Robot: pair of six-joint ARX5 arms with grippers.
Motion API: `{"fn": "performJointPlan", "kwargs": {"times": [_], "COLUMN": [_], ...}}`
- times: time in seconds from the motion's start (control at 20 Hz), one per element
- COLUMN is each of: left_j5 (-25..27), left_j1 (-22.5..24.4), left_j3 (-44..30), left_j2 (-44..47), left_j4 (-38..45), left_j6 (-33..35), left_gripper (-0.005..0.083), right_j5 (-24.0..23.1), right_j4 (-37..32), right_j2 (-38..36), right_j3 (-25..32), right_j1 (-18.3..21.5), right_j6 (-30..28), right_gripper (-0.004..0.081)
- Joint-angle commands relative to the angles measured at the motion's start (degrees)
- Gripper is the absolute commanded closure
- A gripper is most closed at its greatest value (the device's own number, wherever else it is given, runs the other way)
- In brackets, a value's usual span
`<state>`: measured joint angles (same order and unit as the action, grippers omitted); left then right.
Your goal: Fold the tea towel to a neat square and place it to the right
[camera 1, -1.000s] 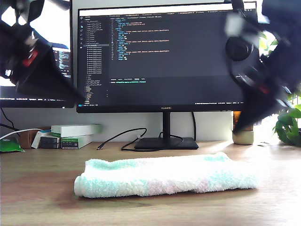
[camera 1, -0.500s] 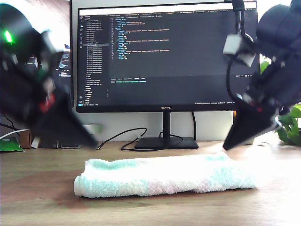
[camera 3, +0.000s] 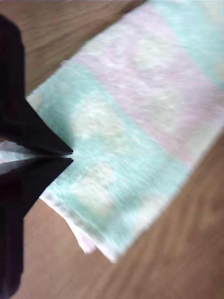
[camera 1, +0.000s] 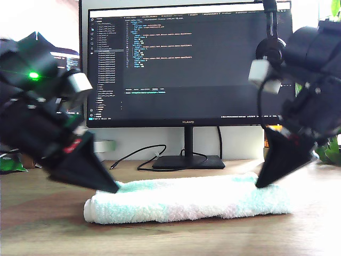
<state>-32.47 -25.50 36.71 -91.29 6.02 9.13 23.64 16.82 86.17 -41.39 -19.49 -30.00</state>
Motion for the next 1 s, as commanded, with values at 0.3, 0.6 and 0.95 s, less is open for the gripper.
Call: {"fn": "performJointPlan", "kwargs": {"times": [0.3, 0.6, 0.95], "left_j5": [1.5, 4.7, 6.0], "left_j1": [-0.2, -1.1, -6.0], "left_j3": [3.2, 5.1, 9.2], "left_j2": [-7.4, -10.4, -12.0], "left_j4": [2.6, 0.9, 1.3], "left_j6": [-0.2, 0.3, 2.8], "left_gripper": [0.0793, 0.0793, 0.0793], "right_j5": [0.3, 0.2, 0.4], "right_j4": [0.6, 5.9, 11.5], "right_j2": [2.2, 2.2, 2.2], "right_j3": [-0.8, -0.8, -0.8], "right_j1": [0.2, -0.5, -8.5], "right_j6": [-1.7, -2.1, -1.5], "right_gripper": [0.0781, 0.0781, 0.0781]}}
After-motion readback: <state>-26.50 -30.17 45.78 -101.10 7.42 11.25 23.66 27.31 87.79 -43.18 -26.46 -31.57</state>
